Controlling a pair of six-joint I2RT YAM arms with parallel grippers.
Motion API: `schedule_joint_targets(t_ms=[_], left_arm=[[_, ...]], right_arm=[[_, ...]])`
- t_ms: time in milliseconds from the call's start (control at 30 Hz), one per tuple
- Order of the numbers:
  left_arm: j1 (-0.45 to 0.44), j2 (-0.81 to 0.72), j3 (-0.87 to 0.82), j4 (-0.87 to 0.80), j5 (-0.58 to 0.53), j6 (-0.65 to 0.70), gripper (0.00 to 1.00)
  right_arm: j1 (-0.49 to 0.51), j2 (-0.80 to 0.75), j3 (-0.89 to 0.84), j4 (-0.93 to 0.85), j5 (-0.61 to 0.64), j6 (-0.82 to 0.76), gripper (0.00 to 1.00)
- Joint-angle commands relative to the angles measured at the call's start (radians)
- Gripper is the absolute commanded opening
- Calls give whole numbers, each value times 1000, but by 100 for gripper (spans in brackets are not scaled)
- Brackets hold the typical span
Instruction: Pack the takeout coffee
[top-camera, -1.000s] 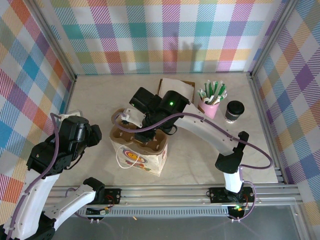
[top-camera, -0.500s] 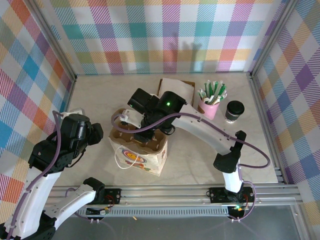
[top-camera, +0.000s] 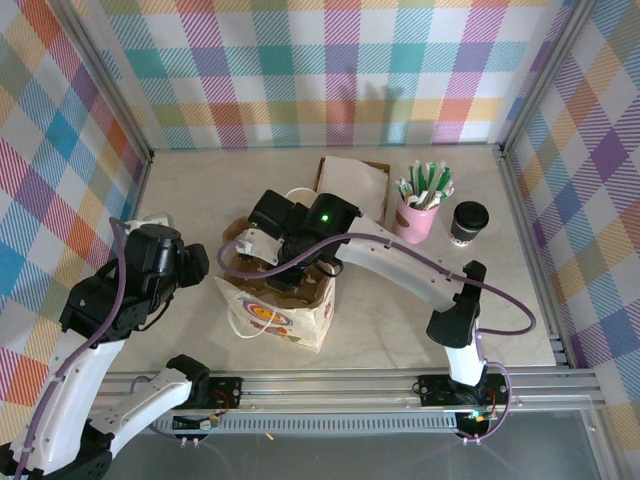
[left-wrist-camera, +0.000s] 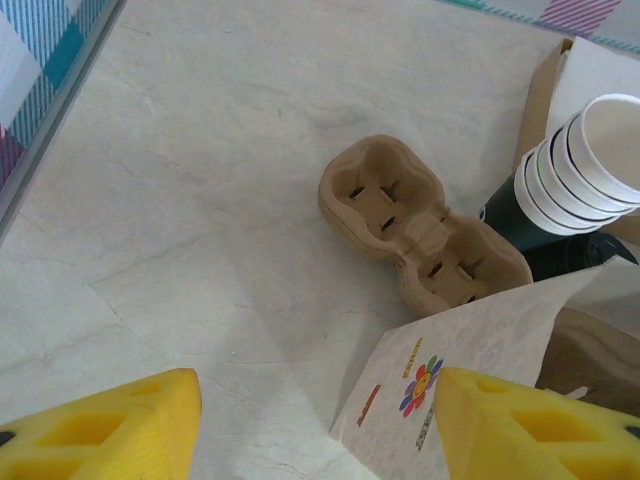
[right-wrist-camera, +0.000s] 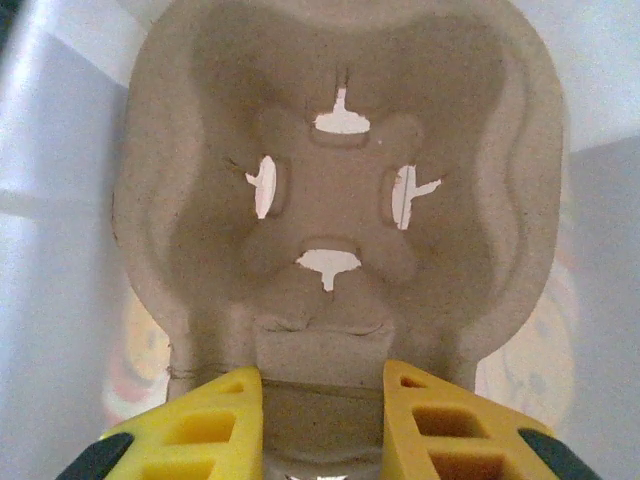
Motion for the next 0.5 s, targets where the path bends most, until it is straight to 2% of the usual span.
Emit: schedule_joint_targets(t_ms=[0,467], left_arm=[[14,8,21,33,13,24,63],[31,10,11,37,32,21,63]], right_arm=[[4,-1,-23,-4,30,-1,19],[4,16,-34,23,-2,11,20]])
